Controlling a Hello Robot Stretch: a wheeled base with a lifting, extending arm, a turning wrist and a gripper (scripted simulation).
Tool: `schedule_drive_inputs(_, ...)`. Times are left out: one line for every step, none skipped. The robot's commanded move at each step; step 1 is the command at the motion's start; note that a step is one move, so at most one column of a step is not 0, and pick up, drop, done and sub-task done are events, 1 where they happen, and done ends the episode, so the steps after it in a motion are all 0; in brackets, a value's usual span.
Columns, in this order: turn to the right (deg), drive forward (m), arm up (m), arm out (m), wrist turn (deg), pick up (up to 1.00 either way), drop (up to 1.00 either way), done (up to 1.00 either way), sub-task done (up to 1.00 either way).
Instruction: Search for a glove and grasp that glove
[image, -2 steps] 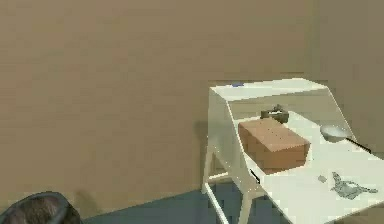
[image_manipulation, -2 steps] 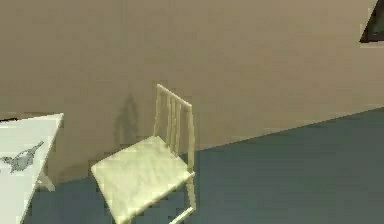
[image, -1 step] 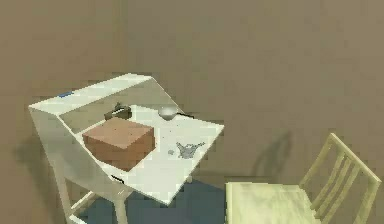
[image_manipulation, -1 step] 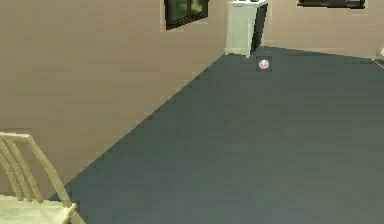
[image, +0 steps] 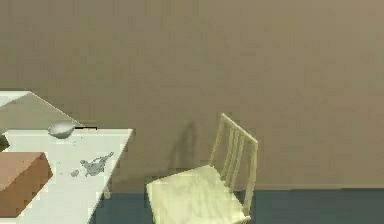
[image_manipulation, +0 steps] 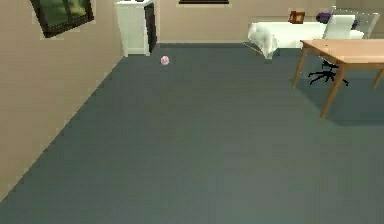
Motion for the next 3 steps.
schedule_drive_inputs(0.0,0.40,0.00,0.00,0.0,0.00,0.00,0.00,0.00)
schedule_drive_inputs(-45.0,0.00,0.00,0.00,0.0,0.00,0.00,0.00,0.00)
schedule_drive_inputs(-45.0,0.00,0.00,0.00,0.0,0.00,0.00,0.00,0.00)
